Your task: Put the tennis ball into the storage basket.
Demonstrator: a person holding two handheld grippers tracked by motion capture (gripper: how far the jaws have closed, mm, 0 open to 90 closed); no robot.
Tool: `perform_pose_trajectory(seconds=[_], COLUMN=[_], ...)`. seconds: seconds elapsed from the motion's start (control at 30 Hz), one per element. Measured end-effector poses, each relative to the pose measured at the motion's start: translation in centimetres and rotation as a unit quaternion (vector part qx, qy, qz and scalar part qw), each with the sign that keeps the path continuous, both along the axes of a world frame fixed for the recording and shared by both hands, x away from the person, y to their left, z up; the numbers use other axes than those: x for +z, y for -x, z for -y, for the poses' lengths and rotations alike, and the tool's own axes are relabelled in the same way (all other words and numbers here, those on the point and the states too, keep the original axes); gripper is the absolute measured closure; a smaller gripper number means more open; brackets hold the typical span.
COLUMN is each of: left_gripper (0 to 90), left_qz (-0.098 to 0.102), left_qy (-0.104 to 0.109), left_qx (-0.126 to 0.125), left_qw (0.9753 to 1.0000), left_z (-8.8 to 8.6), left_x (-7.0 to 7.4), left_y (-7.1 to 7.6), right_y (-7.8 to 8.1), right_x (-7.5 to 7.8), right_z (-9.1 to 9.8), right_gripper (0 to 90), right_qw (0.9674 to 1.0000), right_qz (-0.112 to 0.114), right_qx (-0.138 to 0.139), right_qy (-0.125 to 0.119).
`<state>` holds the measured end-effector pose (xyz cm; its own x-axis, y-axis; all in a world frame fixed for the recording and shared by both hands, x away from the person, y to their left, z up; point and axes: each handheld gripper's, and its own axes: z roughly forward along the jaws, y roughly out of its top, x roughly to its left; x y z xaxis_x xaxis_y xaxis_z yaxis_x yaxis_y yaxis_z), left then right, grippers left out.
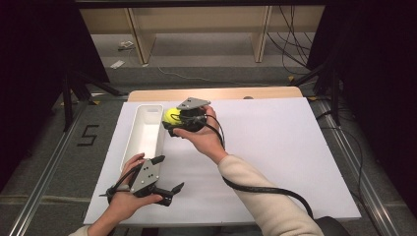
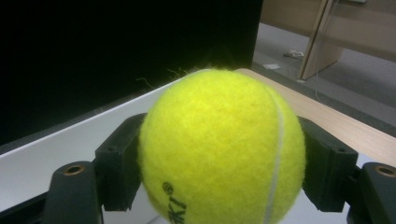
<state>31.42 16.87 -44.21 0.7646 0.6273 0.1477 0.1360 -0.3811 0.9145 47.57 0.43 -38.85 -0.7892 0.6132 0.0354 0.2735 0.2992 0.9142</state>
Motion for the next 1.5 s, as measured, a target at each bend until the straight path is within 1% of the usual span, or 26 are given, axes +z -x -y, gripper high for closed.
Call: perform_pose_trajectory(seconds=[0.1, 0.3, 1.03, 1.17, 1.5], left_gripper=[0.0, 0.0, 0.0, 0.0, 0.0], left_qz=[0.000, 0.000, 0.000, -0.001, -0.001], left_qy=[0.000, 0.000, -0.001, -0.001, -0.001], left_qx=[0.000, 0.000, 0.000, 0.000, -0.001], left_qw=[1.0000, 1.0000, 1.0000, 1.0000, 1.0000], left_z=[0.0, 0.0, 0.0, 0.0, -0.1], left_x=[0.0, 0.0, 0.0, 0.0, 0.0], left_y=[0.0, 0.0, 0.0, 0.0, 0.0], right_y=[0.0, 0.0, -0.2, -0.2, -0.3], right_x=[0.1, 0.0, 0.1, 0.1, 0.1], right_z=[-0.1, -0.3, -1.3, -1.6, -2.2], right_gripper=[26.8, 26.8, 26.8, 26.8, 26.8], right_qw=[1.0000, 1.0000, 1.0000, 0.9999, 0.9999], right_qz=[0.003, 0.000, 0.002, -0.001, -0.001], right_qx=[0.001, 0.002, 0.008, 0.009, 0.014], right_qy=[0.000, 0.002, 0.004, 0.004, 0.006])
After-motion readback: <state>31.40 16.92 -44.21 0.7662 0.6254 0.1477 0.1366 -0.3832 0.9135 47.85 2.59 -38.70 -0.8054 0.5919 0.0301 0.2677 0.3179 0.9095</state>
